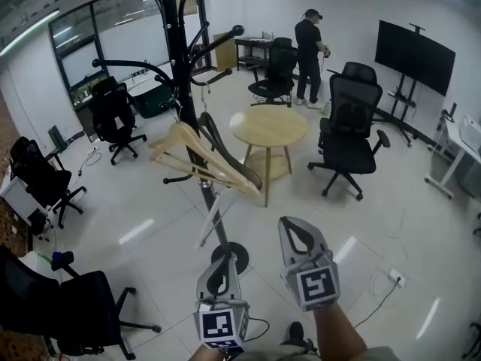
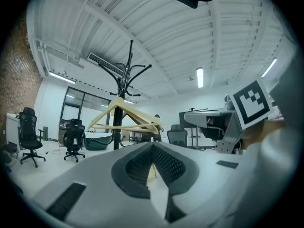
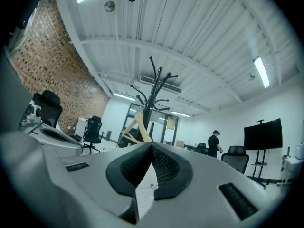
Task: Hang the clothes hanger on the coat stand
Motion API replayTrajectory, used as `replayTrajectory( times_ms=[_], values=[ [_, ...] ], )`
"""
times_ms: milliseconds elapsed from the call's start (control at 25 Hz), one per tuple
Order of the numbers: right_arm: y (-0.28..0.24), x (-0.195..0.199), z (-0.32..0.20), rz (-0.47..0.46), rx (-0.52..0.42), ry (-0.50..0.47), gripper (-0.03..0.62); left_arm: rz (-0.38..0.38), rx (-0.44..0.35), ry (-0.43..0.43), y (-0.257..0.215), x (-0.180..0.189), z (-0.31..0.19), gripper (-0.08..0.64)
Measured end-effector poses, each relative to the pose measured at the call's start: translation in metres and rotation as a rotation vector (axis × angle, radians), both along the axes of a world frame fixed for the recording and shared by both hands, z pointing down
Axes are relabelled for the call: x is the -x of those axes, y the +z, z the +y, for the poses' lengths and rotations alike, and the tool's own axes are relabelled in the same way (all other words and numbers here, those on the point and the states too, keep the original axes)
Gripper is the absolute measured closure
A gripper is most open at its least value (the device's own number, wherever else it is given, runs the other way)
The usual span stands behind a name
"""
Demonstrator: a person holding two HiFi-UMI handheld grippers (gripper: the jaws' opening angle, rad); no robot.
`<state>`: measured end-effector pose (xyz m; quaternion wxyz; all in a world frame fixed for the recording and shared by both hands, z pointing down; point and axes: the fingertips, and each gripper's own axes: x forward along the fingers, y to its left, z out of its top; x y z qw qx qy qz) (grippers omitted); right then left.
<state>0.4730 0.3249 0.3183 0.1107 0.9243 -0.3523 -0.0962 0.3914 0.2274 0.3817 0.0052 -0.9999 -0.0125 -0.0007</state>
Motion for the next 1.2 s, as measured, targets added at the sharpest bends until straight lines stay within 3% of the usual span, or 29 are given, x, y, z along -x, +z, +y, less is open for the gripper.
replayTrajectory(
  times_ms=[240, 400, 680, 840, 1000, 1200],
  values=[
    [0.023, -0.075, 0.204, -0.052, -0.015, -0.040, 0.586, 0.028, 0.005, -0.026, -0.005, -0.085, 0.204, 0.541],
    [0.025, -0.104, 0.289, -0.082, -0.025, -0.043, 0.586, -0.012, 0.015, -0.013, -0.008, -0.117, 0.292, 0.542],
    [0.025, -0.104, 0.329, -0.081, -0.095, -0.015, 0.586, -0.013, -0.009, 0.029, -0.009, -0.125, 0.332, 0.542],
    [0.027, -0.101, 0.331, -0.089, -0.023, -0.001, 0.586, -0.011, -0.004, 0.052, -0.005, -0.129, 0.334, 0.542],
    [0.025, -0.104, 0.327, -0.077, -0.013, 0.041, 0.586, 0.000, -0.013, 0.084, -0.007, -0.132, 0.327, 0.542],
    [0.030, -0.116, 0.331, -0.077, 0.016, 0.004, 0.586, -0.010, -0.003, 0.044, 0.000, -0.143, 0.331, 0.543]
  ],
)
